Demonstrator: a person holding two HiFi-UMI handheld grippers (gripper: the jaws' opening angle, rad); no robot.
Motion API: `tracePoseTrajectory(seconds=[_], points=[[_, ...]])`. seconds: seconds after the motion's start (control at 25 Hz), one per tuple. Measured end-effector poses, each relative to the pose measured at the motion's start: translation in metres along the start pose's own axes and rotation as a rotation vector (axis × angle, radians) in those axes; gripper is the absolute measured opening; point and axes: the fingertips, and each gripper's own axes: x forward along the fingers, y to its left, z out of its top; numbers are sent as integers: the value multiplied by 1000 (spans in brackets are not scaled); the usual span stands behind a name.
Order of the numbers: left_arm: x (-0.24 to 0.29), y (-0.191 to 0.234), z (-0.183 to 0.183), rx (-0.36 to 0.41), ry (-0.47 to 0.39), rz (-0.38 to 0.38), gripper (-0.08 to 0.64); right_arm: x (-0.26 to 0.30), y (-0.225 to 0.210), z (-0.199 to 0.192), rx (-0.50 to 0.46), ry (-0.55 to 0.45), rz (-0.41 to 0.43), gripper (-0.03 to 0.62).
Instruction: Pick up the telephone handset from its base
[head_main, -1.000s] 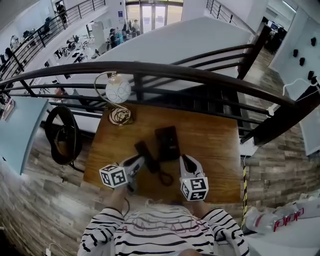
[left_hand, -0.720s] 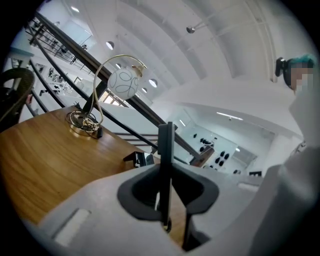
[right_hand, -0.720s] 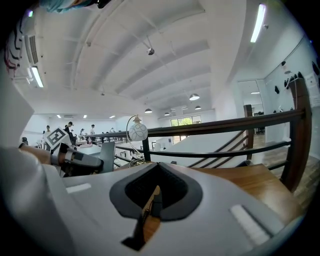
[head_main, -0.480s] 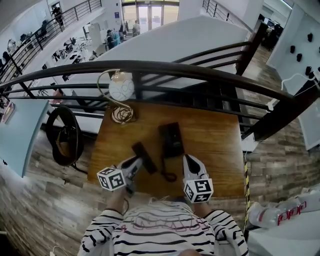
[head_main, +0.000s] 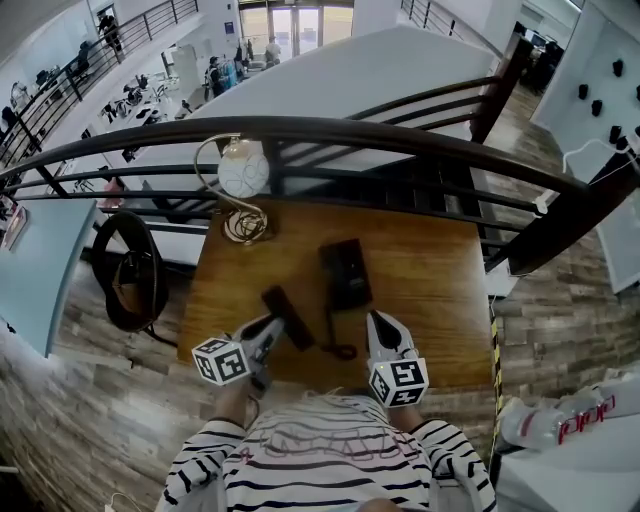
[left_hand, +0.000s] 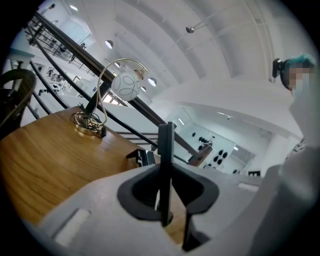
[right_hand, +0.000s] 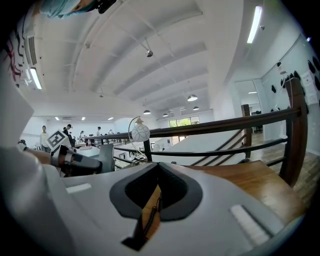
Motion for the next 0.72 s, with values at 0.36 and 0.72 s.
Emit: tracePoseTrajectory(seconds=[0.36,0.72], points=[[-3,4,0,-16,-14,1,69,3,-1,-9,-21,32,10,0],[-5,1,2,-16,-22,-4,69,4,1,-14,-42,58,16,0]])
